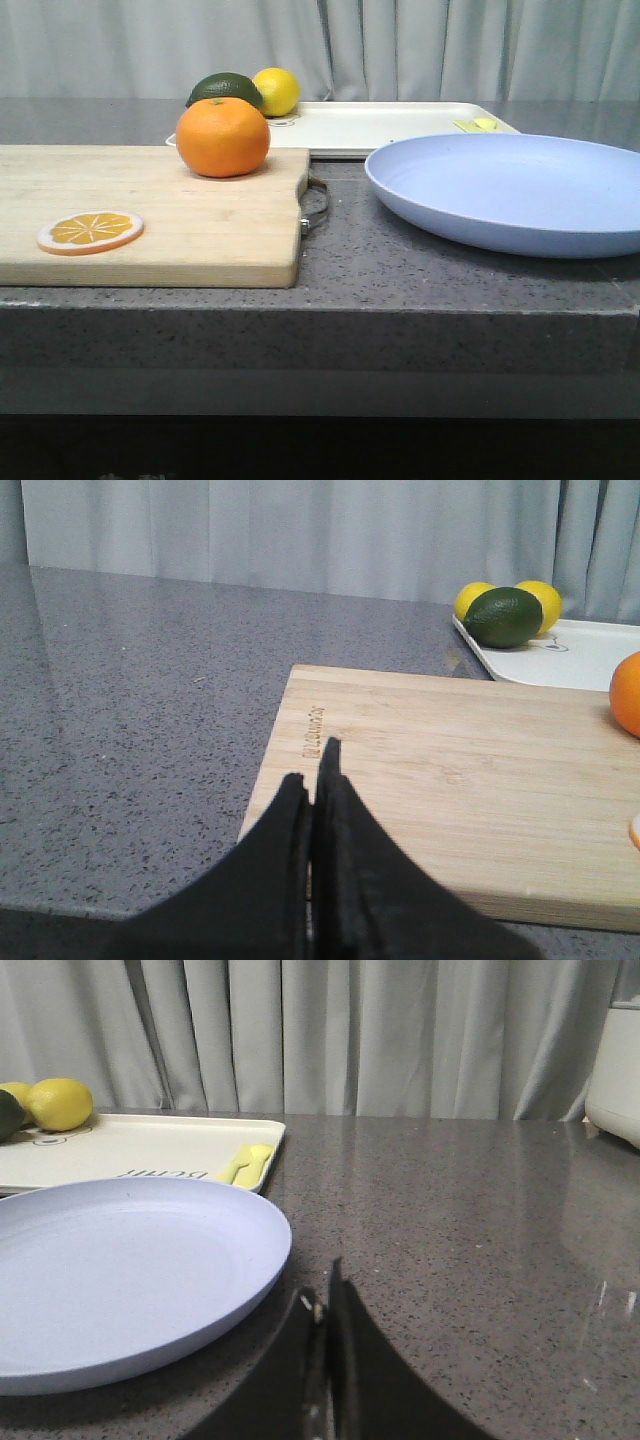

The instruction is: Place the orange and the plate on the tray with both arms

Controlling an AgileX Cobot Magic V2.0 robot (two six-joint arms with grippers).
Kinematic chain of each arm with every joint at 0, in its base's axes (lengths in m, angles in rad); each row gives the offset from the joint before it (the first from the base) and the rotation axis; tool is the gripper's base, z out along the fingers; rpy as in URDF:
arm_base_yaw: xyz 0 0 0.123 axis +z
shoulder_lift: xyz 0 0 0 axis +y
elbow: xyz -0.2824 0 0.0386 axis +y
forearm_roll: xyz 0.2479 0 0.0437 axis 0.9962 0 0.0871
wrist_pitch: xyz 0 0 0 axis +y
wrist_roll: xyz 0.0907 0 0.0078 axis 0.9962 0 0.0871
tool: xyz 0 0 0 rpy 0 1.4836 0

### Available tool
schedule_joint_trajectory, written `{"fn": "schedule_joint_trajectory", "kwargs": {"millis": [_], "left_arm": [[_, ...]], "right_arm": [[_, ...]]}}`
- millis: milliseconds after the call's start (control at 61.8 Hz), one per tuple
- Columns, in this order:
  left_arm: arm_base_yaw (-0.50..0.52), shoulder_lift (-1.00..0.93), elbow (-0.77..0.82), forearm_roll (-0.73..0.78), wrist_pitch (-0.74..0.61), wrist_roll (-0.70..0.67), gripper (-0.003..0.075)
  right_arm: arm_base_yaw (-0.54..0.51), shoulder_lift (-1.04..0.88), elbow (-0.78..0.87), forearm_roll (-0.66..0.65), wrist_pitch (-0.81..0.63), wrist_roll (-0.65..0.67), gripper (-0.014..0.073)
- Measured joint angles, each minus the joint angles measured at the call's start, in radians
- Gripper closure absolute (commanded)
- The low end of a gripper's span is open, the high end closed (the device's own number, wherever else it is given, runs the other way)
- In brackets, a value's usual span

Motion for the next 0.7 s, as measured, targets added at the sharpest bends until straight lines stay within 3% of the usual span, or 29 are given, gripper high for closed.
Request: {"fn": "schedule_joint_trajectory", "kwargs": {"millis": [324,550,696], "left_arm": [[0.000,0.000,0.000,0.000,-0.011,0.000,0.0738],[0.000,0.000,-0.002,0.000,-0.124,0.000,0.0738],[0.000,0.008,-0.059,0.000,-0.108,0.000,0.0738]], "right_arm": [[0.000,0.000,0.000,0.000,0.000,0.000,0.0654],[0.000,0.002,-0.070,0.000,0.213,0.010,0.0654],[0.000,0.104,-0.198,0.000,0.298,0.010,0.0654]]}}
